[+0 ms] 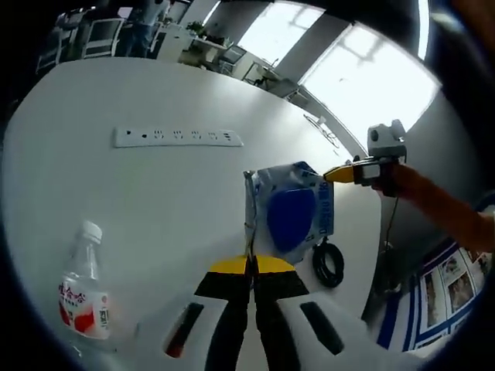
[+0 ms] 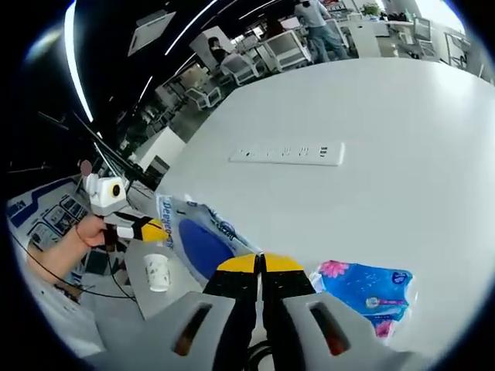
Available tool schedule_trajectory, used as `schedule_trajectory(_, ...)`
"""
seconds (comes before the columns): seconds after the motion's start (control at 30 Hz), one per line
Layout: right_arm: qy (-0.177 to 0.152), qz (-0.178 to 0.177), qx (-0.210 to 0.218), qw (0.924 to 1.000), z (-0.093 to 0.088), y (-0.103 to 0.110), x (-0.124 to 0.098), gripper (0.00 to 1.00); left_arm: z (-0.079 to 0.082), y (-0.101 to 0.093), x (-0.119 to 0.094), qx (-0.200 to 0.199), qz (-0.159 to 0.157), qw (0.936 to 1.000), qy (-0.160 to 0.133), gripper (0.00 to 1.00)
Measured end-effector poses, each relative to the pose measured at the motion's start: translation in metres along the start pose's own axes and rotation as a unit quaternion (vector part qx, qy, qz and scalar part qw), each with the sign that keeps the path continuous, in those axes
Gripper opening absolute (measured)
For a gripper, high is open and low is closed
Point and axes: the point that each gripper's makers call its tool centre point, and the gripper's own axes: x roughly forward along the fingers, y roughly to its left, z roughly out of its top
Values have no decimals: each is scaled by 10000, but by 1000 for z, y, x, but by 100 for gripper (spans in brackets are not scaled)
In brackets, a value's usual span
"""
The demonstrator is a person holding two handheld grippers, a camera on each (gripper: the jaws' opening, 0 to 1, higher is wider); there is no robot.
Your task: Arrange the tabletop items into an orderly group along one side of the table until the central work area is clear of visible clutter.
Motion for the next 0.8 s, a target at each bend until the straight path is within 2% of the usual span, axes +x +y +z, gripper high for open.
schedule_trajectory(0.43, 332, -207, -137, 9991, -10, -17, 20, 0, -11, 12, 16, -100, 16, 9997, 220, 0)
schedule_trajectory(0.8, 549, -415, -247, 9973, -17, -26, 28, 0, -19, 16, 26, -202, -13, 9992, 332, 0)
